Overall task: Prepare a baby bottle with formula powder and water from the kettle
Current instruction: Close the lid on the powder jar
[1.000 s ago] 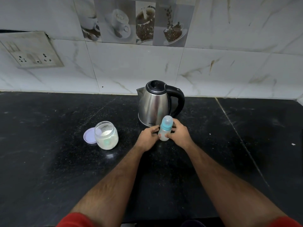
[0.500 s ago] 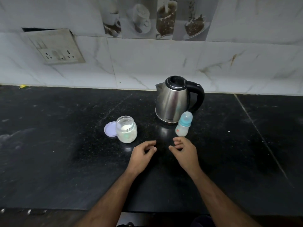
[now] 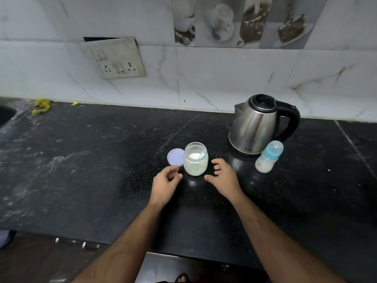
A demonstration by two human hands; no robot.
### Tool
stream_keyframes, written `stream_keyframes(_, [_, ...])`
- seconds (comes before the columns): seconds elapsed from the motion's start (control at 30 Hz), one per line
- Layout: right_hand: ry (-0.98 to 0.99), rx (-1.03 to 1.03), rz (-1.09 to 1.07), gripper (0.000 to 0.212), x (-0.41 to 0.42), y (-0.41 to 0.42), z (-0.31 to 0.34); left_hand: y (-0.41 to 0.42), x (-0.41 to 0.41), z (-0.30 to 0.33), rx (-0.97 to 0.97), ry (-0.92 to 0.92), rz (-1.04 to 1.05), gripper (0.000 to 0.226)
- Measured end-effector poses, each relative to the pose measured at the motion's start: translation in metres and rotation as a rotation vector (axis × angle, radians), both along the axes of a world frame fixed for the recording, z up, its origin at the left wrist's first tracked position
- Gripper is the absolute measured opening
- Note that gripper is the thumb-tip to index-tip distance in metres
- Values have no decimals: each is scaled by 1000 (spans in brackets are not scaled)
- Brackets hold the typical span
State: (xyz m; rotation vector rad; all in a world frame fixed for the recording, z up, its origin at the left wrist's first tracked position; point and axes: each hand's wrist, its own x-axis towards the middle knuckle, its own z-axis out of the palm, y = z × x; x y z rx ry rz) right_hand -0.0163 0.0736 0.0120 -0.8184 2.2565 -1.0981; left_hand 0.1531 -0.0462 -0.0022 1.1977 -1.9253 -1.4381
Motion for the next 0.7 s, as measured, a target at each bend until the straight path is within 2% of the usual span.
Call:
stream_keyframes(0.17, [-26,68,58,98,-9,-21,-1,-28,-16,12,37,-70,-170,72])
stream_keyframes(0.27, [-58,97,116,107,-11,-31,-1,-41,-29,16,8,-136,-286,88])
stream_keyframes(0.43, [-89,67,150,100,-8,-35,-4,-46,-44,18,21,-65,-448,88])
stream_keyframes(0.57, [-130,-5,137,95,-4,-30,-7,-41,-46,16,32,-18,-375,80])
stream_keyframes(0.7, [-170,-96,123,106,-2,-19,-7,-29,-48,30,-54,-30,-298,67])
